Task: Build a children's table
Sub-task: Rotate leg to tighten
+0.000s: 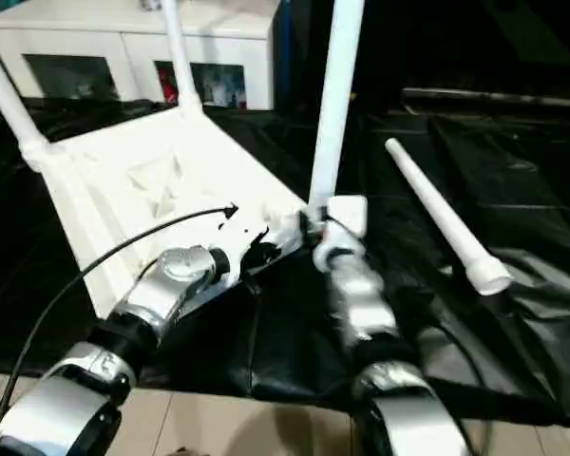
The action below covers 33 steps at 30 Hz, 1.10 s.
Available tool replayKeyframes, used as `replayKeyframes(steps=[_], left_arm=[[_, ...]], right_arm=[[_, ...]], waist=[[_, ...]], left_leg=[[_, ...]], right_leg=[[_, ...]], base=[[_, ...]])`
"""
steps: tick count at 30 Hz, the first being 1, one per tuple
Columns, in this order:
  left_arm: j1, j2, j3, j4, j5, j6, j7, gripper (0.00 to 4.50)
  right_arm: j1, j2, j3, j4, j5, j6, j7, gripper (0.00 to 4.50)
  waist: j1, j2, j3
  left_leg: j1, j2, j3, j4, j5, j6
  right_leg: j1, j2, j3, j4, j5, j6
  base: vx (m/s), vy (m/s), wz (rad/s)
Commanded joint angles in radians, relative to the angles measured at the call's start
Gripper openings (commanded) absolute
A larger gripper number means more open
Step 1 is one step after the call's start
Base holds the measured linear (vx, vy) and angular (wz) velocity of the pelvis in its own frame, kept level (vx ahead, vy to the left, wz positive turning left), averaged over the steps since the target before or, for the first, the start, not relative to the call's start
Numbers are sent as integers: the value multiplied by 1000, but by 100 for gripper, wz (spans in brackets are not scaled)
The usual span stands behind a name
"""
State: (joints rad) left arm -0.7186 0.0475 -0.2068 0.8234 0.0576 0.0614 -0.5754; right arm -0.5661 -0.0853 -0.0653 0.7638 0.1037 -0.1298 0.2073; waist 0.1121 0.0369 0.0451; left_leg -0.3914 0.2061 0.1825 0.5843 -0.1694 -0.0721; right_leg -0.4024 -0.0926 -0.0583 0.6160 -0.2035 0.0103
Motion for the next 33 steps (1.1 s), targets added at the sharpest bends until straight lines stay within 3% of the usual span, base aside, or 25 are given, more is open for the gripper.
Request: replayKeyframes(steps=[1, 2, 3, 4, 5, 8, 12, 15, 16, 18, 19, 20, 23, 25, 28, 29, 30, 33], left_arm=[[-24, 6, 63, -116, -81, -67, -15, 28], [-20, 19, 64, -138, -83, -55, -33, 44], [-14, 37, 65, -165, -84, -29, -50, 55], [-10, 51, 65, -183, -83, -13, -61, 58], [-1, 77, 73, -212, -84, -3, -65, 66], [10, 122, 98, -250, -73, 16, -41, 93], [38, 225, 173, -334, -57, 106, 34, 127], [79, 326, 217, -404, 19, 214, 125, 153], [90, 349, 225, -417, 35, 238, 137, 153], [126, 403, 237, -462, 67, 305, 139, 163], [145, 428, 238, -486, 89, 336, 136, 113], [157, 445, 236, -504, 103, 360, 139, 119], [219, 531, 209, -567, 183, 435, 136, 118], [241, 553, 200, -588, 187, 465, 132, 79], [276, 561, 185, -595, 153, 489, 99, 75], [279, 559, 172, -585, 146, 478, 80, 75], [281, 560, 162, -579, 146, 472, 68, 41], [294, 562, 121, -582, 143, 466, -13, 39]], right_arm=[[43, -22, 35, -81, -1, 39, 94, 377], [64, -37, 49, -113, -1, 47, 129, 379], [85, -51, 62, -145, 6, 60, 168, 379], [98, -60, 70, -166, 12, 69, 197, 379], [122, -77, 79, -208, 29, 86, 243, 379], [147, -103, 97, -262, 47, 122, 300, 379], [168, -138, 121, -313, 58, 151, 387, 379], [173, -152, 139, -328, 52, 183, 427, 379], [172, -152, 141, -327, 51, 192, 430, 379], [165, -147, 148, -316, 39, 222, 419, 349], [160, -145, 154, -303, 23, 230, 405, 338], [157, -146, 159, -297, 15, 238, 396, 332], [140, -136, 170, -262, -1, 275, 367, 308], [134, -130, 171, -256, -3, 288, 361, 293], [102, -100, 172, -214, -12, 302, 328, 265], [86, -91, 174, -188, -22, 303, 308, 265], [78, -87, 175, -174, -28, 302, 296, 251], [36, -59, 174, -111, -45, 303, 256, 231]], waist=[[-1, -13, -72], [1, -11, -76], [2, -11, -80], [5, -1, -85], [0, -5, -82], [-7, -6, -74], [-11, -6, -68], [-19, -10, -68], [-24, -5, -66], [-25, -6, -67], [-23, -7, -67], [-23, -11, -66], [-16, -7, -67], [-16, -10, -66], [-14, -9, -65], [-14, -14, -65], [-12, -13, -66], [-11, -14, -67]], left_leg=[[12, 15, -7, -60, -132, 68], [10, 14, -7, -53, -81, 92], [8, 15, -7, -49, -61, 100], [12, 18, -9, -46, -45, 106], [8, 17, -7, -42, -28, 128], [10, 17, -6, -47, -82, 135], [14, 21, -8, -56, -145, 95], [14, 22, -8, -58, -153, 77], [12, 19, -9, -58, -146, 74], [16, 19, -8, -58, -130, 64], [18, 21, -8, -58, -130, 63], [16, 20, -7, -58, -119, 61], [20, 21, -7, -60, -120, 49], [22, 21, -6, -60, -130, 40], [23, 19, -6, -61, -150, 22], [20, 18, -7, -63, -153, 17], [21, 17, -7, -63, -155, 14], [20, 16, -7, -63, -148, 0]], right_leg=[[60, -43, 32, -63, -1, -199], [59, -42, 31, -53, 96, -223], [61, -43, 31, -48, 133, -233], [58, -44, 30, -43, 169, -246], [55, -39, 27, -40, 221, -267], [56, -40, 26, -48, 146, -269], [54, -41, 27, -56, 17, -249], [53, -39, 26, -55, -7, -237], [52, -36, 26, -56, -16, -230], [47, -35, 27, -55, -27, -233], [46, -37, 27, -56, -30, -235], [45, -35, 28, -55, -25, -238], [40, -36, 28, -52, -22, -240], [38, -35, 29, -54, -25, -236], [37, -37, 30, -52, -25, -237], [39, -37, 30, -53, -27, -236], [38, -39, 30, -52, -32, -238], [40, -40, 32, -49, -19, -238]], base=[[0, 0, 0], [0, 0, 0], [0, 0, 0], [0, 0, 0], [0, 0, 0], [0, 0, 0], [0, 0, 0], [0, 0, 0], [0, 0, 0], [0, 0, 0], [0, 0, 0], [0, 0, 0], [0, 0, 0], [0, 0, 0], [0, 0, 0], [0, 0, 0], [0, 0, 0], [0, 0, 0]])
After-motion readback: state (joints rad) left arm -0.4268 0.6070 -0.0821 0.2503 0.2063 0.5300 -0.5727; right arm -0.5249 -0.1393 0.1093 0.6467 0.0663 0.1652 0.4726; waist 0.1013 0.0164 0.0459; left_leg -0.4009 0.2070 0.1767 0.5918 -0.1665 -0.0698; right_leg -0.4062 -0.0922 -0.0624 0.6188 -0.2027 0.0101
